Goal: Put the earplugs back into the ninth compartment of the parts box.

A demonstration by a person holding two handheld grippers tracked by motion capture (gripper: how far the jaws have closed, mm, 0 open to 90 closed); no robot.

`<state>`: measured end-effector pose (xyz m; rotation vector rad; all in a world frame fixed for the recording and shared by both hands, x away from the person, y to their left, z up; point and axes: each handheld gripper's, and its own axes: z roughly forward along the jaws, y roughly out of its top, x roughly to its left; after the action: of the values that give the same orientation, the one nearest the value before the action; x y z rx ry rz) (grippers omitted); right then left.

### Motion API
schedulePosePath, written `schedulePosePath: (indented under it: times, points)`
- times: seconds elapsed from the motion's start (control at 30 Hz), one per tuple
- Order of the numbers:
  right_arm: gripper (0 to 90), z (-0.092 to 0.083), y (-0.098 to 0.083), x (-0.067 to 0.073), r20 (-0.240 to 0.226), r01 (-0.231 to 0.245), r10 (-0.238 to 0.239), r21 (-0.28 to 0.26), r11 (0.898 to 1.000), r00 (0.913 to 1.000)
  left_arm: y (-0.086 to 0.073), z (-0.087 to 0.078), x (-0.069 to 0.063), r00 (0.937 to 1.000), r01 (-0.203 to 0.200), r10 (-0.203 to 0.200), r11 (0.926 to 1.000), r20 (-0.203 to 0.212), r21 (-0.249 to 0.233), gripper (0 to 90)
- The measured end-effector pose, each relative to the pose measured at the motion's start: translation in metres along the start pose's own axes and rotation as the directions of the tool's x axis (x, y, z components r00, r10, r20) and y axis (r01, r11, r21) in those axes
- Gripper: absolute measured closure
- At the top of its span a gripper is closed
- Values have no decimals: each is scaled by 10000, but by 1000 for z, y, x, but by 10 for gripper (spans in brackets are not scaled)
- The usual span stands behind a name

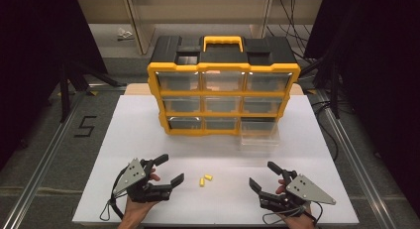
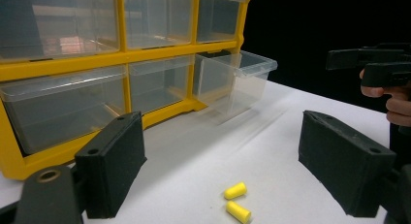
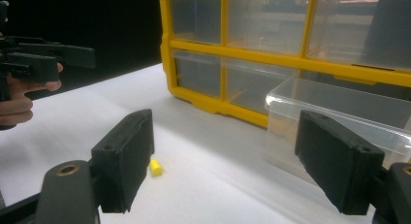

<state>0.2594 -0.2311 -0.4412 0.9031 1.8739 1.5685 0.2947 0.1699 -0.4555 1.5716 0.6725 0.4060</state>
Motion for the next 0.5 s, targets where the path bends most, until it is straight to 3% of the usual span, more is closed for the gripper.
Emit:
schedulePosePath:
  times: [0.5]
  points:
    - [216,12,3,3,-457,118,-94,525,9985,9989,0,-1,0,10000,86,-86,9999,-42,-83,162]
